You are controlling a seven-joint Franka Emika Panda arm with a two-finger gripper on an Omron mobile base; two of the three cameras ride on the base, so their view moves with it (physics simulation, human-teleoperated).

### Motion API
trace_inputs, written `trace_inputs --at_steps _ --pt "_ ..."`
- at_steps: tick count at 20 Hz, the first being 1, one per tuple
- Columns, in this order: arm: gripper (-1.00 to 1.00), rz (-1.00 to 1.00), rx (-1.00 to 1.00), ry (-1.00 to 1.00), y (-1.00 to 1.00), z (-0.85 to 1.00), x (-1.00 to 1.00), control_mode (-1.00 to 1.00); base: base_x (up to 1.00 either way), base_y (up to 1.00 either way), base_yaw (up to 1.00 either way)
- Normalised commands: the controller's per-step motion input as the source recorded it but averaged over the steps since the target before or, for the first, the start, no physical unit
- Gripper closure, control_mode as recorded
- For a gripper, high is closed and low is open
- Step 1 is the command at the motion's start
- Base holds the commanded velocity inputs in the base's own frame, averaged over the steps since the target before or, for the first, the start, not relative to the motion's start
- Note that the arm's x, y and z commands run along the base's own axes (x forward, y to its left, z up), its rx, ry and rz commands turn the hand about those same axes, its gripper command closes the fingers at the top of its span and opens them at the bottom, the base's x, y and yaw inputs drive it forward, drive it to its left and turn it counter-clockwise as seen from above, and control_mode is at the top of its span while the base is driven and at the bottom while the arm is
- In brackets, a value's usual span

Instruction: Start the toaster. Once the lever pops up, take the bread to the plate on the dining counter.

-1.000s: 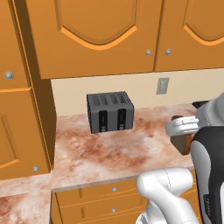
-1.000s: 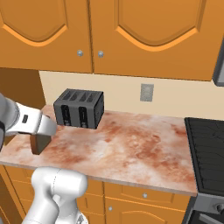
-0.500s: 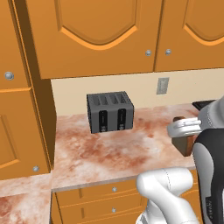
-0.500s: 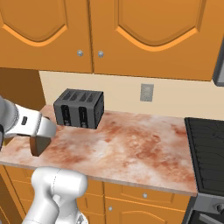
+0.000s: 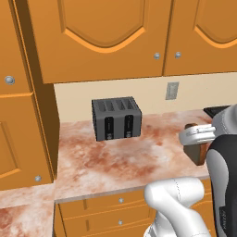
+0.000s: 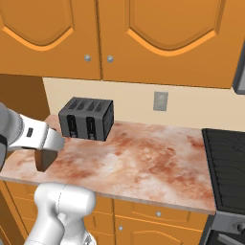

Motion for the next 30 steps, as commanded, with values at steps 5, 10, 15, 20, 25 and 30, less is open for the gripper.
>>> trace_inputs --at_steps 5,10,15,20,25,30 --pt "1.0 0.0 0.0 0.0 -0.02 0.0 -0.01 1.0 -0.04 -0.01 0.0" --pt "1.0 0.0 0.0 0.0 0.0 0.0 0.0 1.0 -0.32 -0.06 0.0" --pt "1.0 0.0 0.0 0.0 0.0 0.0 0.0 1.0 -0.38 -0.22 -0.14" --pt "1.0 0.0 0.0 0.0 0.0 0.0 0.0 1.0 -0.42 -0.43 -0.33" --pt "1.0 0.0 0.0 0.0 0.0 0.0 0.0 1.0 -0.33 -0.25 -0.6" --pt "1.0 0.0 0.0 0.0 0.0 0.0 0.0 1.0 -0.14 -0.32 -0.72"
